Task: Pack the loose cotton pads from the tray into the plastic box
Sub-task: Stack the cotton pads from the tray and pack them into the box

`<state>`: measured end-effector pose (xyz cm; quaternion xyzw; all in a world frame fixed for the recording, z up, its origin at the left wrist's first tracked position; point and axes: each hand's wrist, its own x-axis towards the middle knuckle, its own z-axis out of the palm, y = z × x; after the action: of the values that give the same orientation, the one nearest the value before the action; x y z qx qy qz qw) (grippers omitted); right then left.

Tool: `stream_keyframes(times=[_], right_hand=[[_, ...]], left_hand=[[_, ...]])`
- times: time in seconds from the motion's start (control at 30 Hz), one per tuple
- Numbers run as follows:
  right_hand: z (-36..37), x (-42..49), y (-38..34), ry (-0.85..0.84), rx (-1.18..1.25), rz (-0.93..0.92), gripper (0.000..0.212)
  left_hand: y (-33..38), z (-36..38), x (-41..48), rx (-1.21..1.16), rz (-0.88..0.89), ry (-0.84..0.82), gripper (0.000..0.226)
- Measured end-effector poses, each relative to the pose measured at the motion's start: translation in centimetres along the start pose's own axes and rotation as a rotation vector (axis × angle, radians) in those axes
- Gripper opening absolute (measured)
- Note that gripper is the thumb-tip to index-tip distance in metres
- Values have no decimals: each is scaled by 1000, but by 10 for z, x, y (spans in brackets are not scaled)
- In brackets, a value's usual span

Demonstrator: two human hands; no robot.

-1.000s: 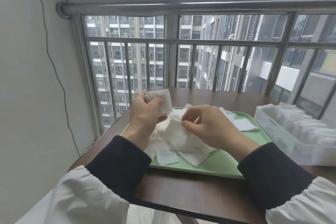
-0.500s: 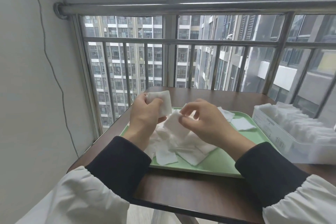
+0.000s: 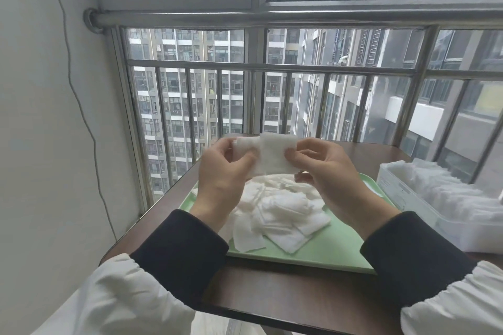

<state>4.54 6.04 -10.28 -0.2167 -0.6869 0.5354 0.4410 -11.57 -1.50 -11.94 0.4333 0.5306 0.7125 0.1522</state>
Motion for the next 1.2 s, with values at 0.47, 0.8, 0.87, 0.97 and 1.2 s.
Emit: stream_keyframes(times=[0.47,0.8,0.87,0.97,1.2], right_hand=[[-1,-1,3,-3,-90,-12,18],[-3,-5,-3,62,-127,12,16],[-5,-7,-7,78,-136,15,14],[-12,-14,-16,88,-176,6,14],[-41,-38,-51,167,-387,2,19]], left_hand=[[8,14,-8,-117,-38,-153,23],[19,13,-12,-141,-131,-240,25],[24,14,-13,-154,-139,-258,27],[32,18,-17,-170,-145,-296,33],[54,42,-35,-251,-140,-491,31]])
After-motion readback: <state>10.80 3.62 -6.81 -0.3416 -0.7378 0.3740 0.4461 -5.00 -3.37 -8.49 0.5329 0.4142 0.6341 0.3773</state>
